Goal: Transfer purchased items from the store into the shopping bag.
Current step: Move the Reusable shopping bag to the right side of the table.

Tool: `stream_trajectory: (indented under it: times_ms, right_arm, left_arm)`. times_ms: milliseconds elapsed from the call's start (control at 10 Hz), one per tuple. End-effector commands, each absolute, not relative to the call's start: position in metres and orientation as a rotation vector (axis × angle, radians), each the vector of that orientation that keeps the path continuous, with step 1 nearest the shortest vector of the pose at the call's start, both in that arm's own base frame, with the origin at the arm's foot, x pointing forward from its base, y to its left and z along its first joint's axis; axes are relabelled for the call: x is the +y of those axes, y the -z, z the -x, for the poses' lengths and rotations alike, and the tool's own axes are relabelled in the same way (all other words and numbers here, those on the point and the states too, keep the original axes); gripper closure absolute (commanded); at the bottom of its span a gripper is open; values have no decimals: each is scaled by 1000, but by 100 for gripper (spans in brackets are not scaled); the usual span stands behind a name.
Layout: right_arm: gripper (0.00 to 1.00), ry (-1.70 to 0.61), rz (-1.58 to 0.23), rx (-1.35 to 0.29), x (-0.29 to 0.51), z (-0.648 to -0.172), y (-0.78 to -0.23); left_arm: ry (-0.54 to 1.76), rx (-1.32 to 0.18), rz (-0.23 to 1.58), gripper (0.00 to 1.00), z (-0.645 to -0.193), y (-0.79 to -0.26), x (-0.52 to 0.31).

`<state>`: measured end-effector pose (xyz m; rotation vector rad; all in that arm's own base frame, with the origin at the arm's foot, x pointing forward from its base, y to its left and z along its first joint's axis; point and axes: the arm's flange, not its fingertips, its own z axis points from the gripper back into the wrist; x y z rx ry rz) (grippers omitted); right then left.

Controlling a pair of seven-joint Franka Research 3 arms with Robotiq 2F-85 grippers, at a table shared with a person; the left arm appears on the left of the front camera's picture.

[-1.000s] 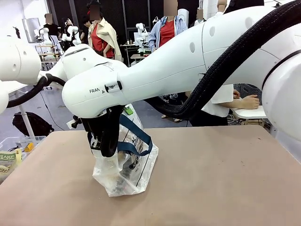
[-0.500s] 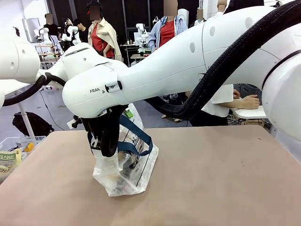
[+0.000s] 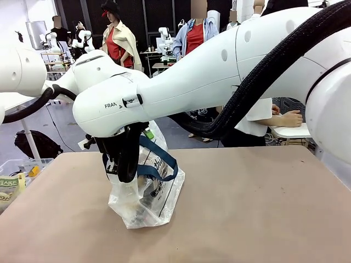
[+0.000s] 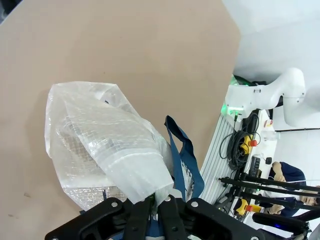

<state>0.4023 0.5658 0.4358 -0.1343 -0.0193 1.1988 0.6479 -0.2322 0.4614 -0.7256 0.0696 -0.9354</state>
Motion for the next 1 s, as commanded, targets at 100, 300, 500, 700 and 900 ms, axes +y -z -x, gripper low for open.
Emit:
stream_trajectory:
  times_ms: [100,300,500,700,900]
  right_arm:
    - [100,-1180,132,-18,566,-397,-429]
    - [100,-1179,130,-14,564,-396,-429]
    - [80,-1153,131,-1,564,-396,-430]
    - [41,-1146,113,-15,560,-394,-435]
    - [1,-1123,104,-43,555,-390,-444]
  left_arm:
    - [911,67,686,100,-638,-458,-230]
    - [911,69,690,100,-639,-458,-231]
    - [913,72,693,100,-639,-458,-231]
    - [920,73,686,100,-639,-458,-232]
    - [918,68,678,100,-638,-458,-232]
